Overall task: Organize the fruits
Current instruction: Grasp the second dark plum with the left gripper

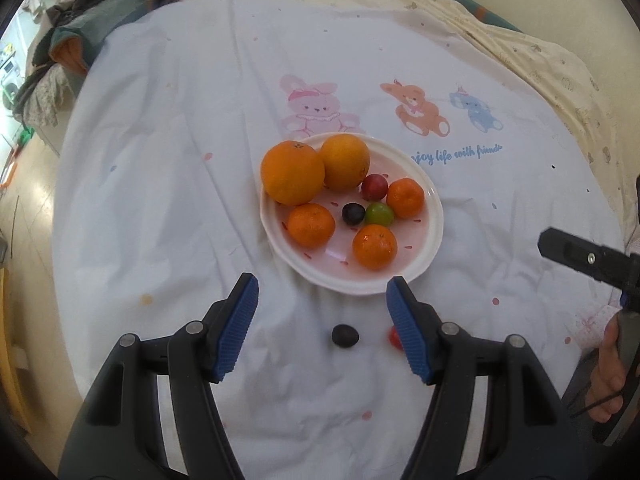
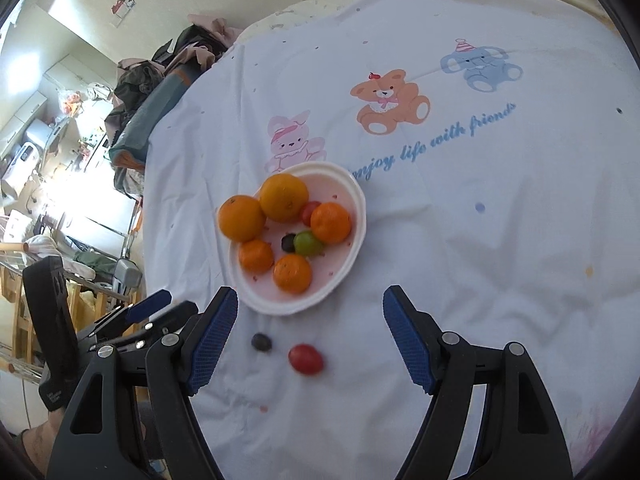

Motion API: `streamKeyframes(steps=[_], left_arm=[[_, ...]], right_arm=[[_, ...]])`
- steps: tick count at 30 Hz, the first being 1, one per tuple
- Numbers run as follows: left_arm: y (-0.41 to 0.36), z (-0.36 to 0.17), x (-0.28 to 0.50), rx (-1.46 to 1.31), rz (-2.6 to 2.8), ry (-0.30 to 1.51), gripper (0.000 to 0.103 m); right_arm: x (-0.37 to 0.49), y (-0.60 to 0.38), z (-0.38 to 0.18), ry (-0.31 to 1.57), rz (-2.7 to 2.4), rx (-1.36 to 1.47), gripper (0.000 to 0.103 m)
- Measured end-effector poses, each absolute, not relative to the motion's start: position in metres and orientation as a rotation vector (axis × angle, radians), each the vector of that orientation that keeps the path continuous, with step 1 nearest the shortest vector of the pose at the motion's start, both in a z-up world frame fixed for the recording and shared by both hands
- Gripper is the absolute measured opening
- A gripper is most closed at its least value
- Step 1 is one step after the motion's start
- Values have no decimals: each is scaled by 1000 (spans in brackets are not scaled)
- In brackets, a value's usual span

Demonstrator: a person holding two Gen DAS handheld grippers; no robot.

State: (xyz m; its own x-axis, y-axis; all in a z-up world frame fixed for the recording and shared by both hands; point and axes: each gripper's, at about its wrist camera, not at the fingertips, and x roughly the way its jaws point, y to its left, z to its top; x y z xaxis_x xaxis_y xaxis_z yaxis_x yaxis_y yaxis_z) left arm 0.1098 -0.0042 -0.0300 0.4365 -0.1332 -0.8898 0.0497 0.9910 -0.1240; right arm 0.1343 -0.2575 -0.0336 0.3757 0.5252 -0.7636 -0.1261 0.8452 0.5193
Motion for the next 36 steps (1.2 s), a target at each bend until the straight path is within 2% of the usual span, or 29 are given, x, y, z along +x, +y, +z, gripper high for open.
streamKeyframes(steps=[8, 15, 23, 27, 28, 29, 34, 36], left_arm=[[8, -25, 85, -111, -82, 1108, 63], [8, -61, 79, -68, -45, 1218, 63], [-39, -98, 94, 33, -193, 1311, 59], [-59, -108, 108, 124, -239, 1327, 52], [-60, -112, 111, 125, -234, 1336, 48], [-61, -116, 114, 119, -232, 1350, 37], [-63, -131, 121, 151, -211, 1395, 20], [-62, -129, 120, 151, -220, 1382, 19]], right_arm=[[108, -257, -29, 1090, 391, 351, 78], [110, -262, -35, 1104, 370, 386, 78], [112, -264, -39, 1112, 353, 412, 78], [116, -269, -46, 1128, 334, 431, 78], [116, -270, -47, 1130, 332, 437, 78], [117, -272, -47, 1130, 331, 443, 78], [121, -272, -47, 1128, 331, 445, 78], [122, -271, -48, 1132, 334, 444, 78]])
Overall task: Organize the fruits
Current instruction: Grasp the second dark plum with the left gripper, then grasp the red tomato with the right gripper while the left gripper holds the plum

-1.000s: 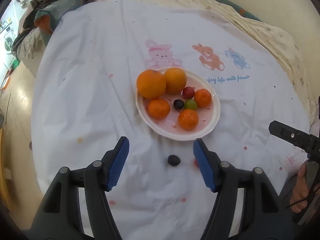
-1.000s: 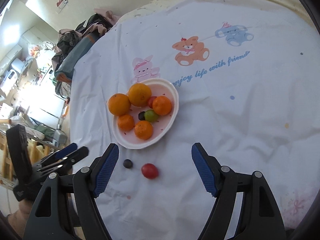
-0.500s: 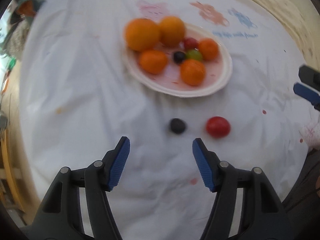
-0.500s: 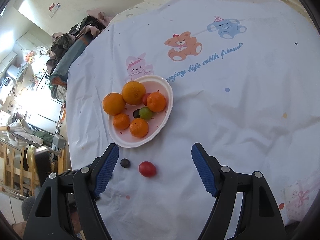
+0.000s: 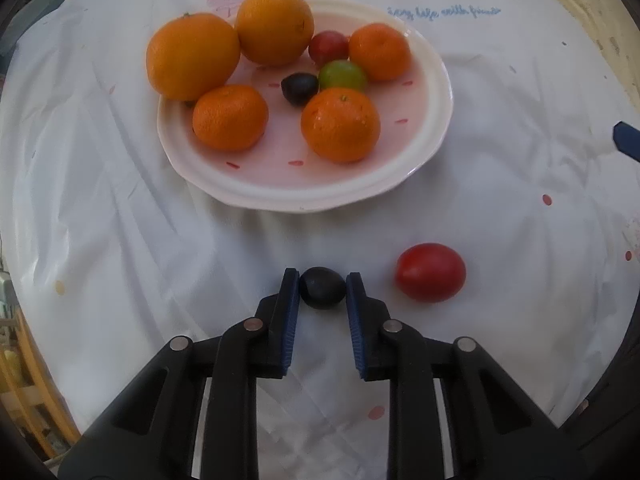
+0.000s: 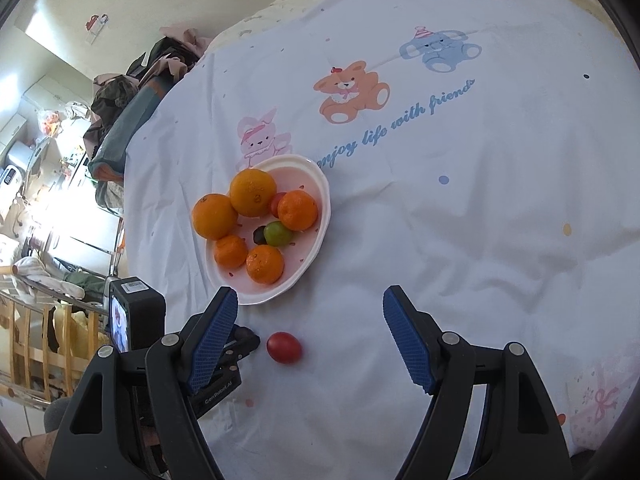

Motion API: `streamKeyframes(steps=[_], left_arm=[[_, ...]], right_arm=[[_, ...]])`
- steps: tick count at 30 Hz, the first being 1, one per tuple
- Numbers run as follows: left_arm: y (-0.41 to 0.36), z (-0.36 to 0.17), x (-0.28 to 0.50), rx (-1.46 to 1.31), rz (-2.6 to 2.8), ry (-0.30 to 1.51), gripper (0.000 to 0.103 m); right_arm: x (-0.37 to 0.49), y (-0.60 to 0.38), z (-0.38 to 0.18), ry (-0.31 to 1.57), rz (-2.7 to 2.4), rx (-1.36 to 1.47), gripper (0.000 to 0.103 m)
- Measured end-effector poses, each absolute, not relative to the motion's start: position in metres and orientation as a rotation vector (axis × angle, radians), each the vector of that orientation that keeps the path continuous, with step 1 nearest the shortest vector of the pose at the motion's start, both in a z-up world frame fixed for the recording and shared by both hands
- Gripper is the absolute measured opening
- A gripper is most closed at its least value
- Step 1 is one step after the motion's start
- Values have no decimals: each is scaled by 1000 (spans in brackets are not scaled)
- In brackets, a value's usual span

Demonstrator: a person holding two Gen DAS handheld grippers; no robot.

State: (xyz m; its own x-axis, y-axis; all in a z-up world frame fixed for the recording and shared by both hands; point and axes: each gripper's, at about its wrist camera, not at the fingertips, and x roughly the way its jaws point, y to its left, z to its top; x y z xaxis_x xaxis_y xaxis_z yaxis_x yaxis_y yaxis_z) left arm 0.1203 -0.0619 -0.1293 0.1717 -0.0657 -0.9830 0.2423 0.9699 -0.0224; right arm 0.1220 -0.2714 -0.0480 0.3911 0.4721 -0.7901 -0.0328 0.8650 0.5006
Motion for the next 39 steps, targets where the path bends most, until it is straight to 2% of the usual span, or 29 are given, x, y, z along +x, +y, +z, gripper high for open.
streamKeyframes(steps=[7, 17, 30, 39], left_arm=[[-46, -103, 108, 93, -170, 1326, 19], [-3, -32, 65, -19, -102, 1208, 19], [37, -30, 61, -197, 27, 1180, 19], [31, -39, 67, -187, 20, 1214, 19]], right_arm=[[119, -265, -44, 1116, 338, 399, 78], [114, -257, -54, 1163, 344, 365, 78], [114, -229, -88, 1308, 416, 302, 78], [115, -170, -117, 1365, 516, 61, 60]])
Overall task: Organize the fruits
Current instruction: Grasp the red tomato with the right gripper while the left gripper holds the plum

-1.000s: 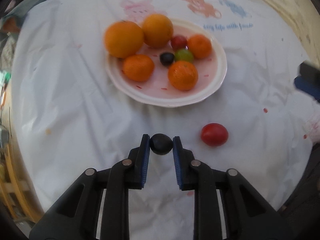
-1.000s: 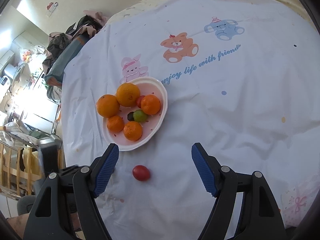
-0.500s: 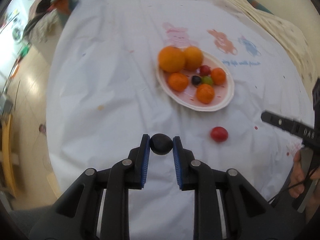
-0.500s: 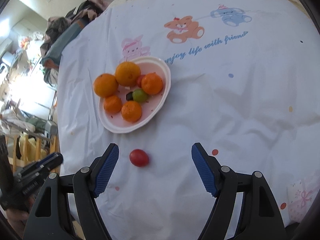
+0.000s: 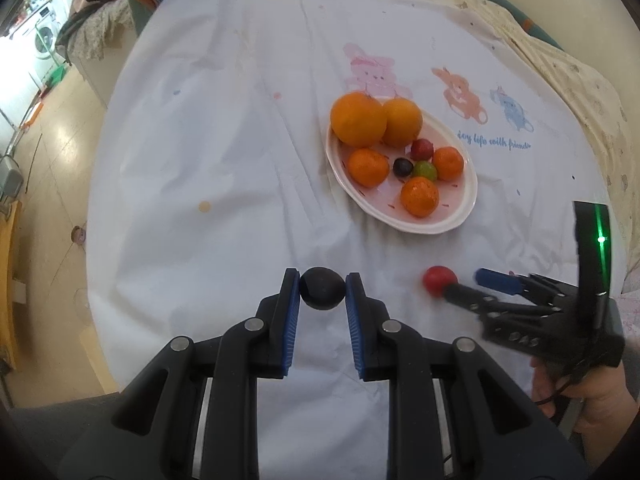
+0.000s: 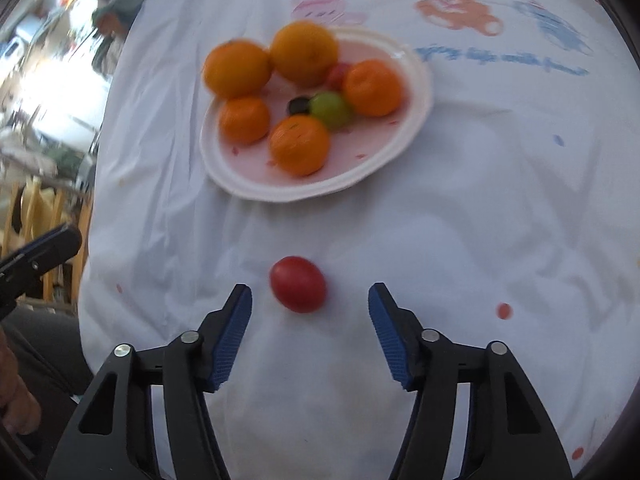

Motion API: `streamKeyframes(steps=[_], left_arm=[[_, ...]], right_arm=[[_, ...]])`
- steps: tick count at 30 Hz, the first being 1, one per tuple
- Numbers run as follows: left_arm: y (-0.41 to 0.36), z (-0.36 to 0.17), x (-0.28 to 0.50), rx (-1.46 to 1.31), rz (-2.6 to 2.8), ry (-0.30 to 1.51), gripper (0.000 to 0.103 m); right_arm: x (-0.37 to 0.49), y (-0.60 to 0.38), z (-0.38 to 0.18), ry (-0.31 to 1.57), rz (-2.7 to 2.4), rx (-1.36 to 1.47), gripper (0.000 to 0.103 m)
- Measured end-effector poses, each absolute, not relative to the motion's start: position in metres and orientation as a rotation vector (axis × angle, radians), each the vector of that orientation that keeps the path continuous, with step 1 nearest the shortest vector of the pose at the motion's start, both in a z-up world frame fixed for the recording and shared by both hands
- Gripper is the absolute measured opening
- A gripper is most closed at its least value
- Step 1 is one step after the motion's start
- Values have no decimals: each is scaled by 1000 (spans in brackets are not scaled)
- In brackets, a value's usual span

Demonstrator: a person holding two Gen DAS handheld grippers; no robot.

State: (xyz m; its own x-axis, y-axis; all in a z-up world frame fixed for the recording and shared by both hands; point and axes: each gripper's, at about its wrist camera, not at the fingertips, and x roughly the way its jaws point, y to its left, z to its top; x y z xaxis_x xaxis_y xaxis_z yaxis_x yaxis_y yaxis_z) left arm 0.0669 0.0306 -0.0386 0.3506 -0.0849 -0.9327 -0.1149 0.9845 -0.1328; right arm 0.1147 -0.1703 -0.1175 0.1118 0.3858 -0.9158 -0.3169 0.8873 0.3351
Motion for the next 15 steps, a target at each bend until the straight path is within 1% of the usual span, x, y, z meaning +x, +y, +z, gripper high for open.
streamKeyframes(steps=[7, 8, 9, 15], left_arm=[[26, -40, 72, -176, 21, 1211, 19], [24, -41, 72, -171, 19, 1210, 19], [23, -41, 73, -168, 19, 1210, 19], [24, -41, 76, -197, 23, 1198, 19]], right_arm=[[114, -152, -130, 1369, 527, -41, 57], [115, -152, -131, 1364, 522, -45, 50], [115, -151, -132, 1363, 525, -51, 36], [114, -153, -117, 1342, 596, -21, 36]])
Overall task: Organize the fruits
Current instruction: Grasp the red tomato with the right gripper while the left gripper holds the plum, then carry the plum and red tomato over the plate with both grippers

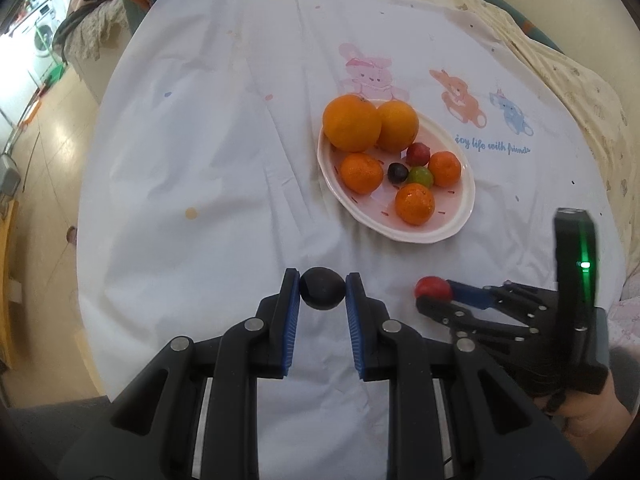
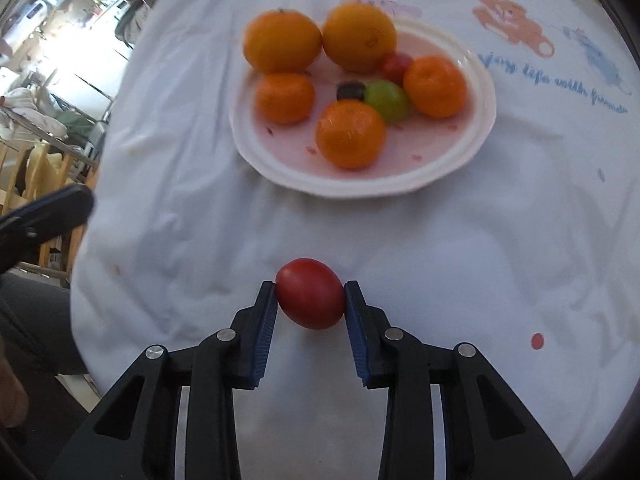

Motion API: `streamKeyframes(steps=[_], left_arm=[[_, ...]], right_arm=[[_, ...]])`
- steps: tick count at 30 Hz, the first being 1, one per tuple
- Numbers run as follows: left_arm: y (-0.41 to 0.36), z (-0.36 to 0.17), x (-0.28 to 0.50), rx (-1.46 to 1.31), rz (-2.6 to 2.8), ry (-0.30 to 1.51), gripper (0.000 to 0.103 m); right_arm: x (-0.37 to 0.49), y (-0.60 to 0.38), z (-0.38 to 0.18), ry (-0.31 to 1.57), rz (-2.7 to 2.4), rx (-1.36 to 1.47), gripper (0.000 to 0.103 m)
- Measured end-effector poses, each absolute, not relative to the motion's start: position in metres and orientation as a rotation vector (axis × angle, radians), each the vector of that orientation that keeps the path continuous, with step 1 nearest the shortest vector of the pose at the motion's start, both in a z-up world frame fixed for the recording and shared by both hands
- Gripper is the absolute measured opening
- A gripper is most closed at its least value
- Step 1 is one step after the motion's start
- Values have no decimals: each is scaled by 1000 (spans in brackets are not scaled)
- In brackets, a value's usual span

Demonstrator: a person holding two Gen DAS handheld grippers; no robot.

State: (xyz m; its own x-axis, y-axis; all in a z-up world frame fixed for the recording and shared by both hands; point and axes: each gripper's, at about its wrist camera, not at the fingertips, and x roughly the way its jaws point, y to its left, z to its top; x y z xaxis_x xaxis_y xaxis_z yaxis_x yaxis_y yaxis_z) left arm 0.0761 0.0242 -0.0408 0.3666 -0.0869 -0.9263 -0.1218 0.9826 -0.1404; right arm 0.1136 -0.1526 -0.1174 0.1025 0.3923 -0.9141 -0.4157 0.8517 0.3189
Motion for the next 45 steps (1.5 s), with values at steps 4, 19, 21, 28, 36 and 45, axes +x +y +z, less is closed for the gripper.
streamKeyframes(steps=[4, 19, 21, 28, 36, 45], left_arm=[[20, -40, 77, -170, 34, 1181, 19], [23, -42, 64, -65, 81, 1100, 19], [26, -42, 63, -73, 92, 1095, 19], [36, -15, 63, -90, 113, 1043, 19], [16, 28, 86, -63, 54, 970, 19], [1, 10, 131, -42, 3, 1026, 19]], right_arm=[[113, -162, -108, 1324, 592, 23, 36], [96, -205, -55, 1203, 568, 174, 36], [97, -220, -42, 1167, 570, 228, 36], [106, -248, -4, 1038, 551, 298, 36], [132, -269, 17, 958, 552, 376, 36], [172, -264, 5, 974, 558, 368, 36]])
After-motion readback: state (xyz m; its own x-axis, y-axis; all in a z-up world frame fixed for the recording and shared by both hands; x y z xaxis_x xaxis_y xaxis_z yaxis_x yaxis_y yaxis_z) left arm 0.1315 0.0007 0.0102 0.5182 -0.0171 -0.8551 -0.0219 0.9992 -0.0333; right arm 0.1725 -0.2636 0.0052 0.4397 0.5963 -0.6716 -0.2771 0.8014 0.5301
